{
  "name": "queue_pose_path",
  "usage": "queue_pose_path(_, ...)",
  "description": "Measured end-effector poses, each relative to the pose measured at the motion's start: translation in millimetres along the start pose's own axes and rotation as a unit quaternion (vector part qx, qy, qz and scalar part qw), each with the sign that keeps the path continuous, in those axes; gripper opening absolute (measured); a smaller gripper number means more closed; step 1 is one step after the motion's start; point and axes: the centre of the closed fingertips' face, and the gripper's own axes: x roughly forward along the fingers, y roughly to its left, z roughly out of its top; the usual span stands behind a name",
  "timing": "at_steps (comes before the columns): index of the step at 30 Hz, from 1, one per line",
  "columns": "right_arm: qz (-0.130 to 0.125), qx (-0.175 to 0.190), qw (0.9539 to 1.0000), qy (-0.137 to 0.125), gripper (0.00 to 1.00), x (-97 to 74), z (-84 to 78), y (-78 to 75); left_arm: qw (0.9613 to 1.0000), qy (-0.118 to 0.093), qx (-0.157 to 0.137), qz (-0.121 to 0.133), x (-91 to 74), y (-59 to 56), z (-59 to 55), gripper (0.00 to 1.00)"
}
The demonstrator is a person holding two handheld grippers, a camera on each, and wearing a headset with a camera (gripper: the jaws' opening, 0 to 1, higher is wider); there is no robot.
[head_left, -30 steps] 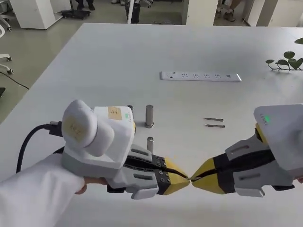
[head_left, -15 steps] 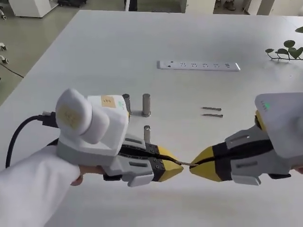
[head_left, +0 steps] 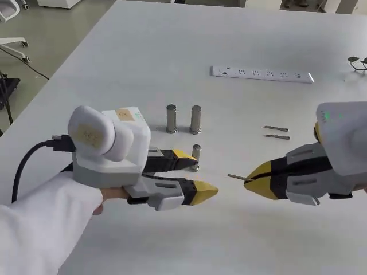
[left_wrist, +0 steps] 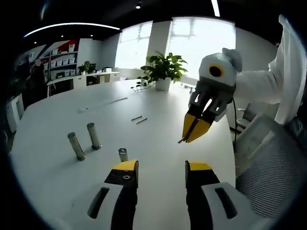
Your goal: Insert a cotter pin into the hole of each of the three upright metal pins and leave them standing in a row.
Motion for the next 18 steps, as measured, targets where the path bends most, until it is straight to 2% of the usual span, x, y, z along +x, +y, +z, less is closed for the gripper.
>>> queue_pose_path(4, -0.018, 0.008, 0.9998, 0.009, 0.00, 4.0, 1.3, -13.7, 0.9996, -0.003, -0.010, 0.025, 1.4, 17.9, -1.0, 0.38)
queue_pose_path(7, -0.018, 0.012, 0.9997, 0.011, 0.00, 7.1, 2.5, -16.0, 0.9992, -0.005, -0.010, 0.038, 5.8, 24.6, -0.4, 0.37)
queue_pose_path(10, -0.014, 0.010, 0.9997, 0.016, 0.00, 10.8, 2.2, -15.9, 0.9991, -0.006, -0.018, 0.038, 11.1, 28.0, -0.9, 0.35)
queue_pose_path(12, -0.013, 0.010, 0.9997, 0.019, 0.00, 14.1, 2.2, -17.3, 0.9989, -0.004, -0.023, 0.040, 16.4, 31.0, -3.1, 0.32)
queue_pose_path(18, -0.020, 0.015, 0.9993, 0.027, 0.00, 21.9, 2.3, -26.4, 0.9983, 0.011, -0.014, 0.056, 28.9, 41.1, -12.7, 0.32)
